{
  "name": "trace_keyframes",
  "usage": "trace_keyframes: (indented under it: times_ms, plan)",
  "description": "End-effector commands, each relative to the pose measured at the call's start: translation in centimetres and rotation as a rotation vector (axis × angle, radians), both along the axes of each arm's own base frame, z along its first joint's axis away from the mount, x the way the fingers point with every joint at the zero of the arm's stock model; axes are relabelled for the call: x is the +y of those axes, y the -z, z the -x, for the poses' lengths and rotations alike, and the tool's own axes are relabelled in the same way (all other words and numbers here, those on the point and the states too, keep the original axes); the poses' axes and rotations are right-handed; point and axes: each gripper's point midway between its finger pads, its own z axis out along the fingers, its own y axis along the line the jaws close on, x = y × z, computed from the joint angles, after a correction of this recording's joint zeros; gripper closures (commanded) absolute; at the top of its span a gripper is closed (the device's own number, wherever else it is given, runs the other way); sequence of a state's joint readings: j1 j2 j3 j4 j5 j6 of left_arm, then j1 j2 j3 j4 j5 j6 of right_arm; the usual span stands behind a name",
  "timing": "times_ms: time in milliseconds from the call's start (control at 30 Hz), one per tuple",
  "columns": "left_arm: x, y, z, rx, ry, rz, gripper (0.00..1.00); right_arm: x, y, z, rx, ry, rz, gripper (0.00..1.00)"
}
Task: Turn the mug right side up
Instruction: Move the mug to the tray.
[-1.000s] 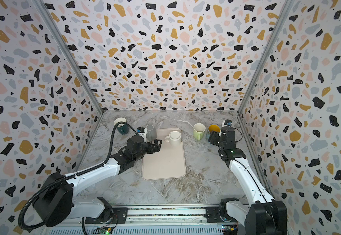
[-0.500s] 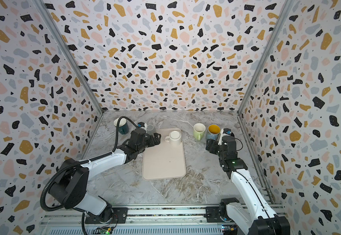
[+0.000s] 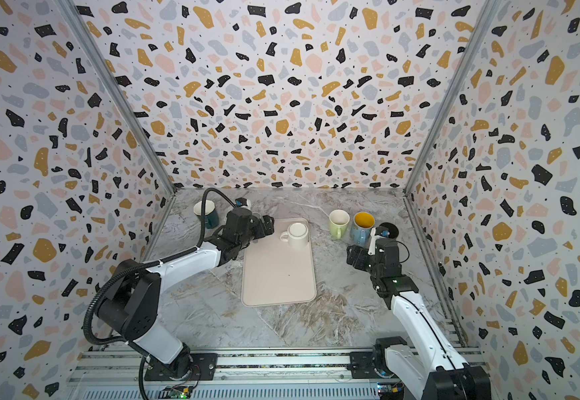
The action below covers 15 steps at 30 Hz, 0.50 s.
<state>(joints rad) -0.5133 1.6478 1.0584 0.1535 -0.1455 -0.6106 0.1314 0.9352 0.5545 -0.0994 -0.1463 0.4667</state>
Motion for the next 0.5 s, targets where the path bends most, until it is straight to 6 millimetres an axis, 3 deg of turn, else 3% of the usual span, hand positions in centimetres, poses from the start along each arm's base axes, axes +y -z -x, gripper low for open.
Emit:
trace_keyframes:
  times_ms: [0, 233, 467]
  plan:
    - [0.0, -1.5, -1.5, -0.043, -0.016, -0.030, 0.00, 0.3, -0.4, 0.8, -0.036, -0.012, -0.015, 0.15]
    - [-2.2, -1.2, -3.8, -0.032, 0.029, -0.016, 0.00, 0.2, -0.9, 2.5, -0.079, -0.011, -0.029, 0.14]
    - [-4.6, 0.6, -4.6, 0.006, 0.111, 0.034, 0.00, 0.0, -0.8, 3.0, -0.079, -0.006, -0.019, 0.14]
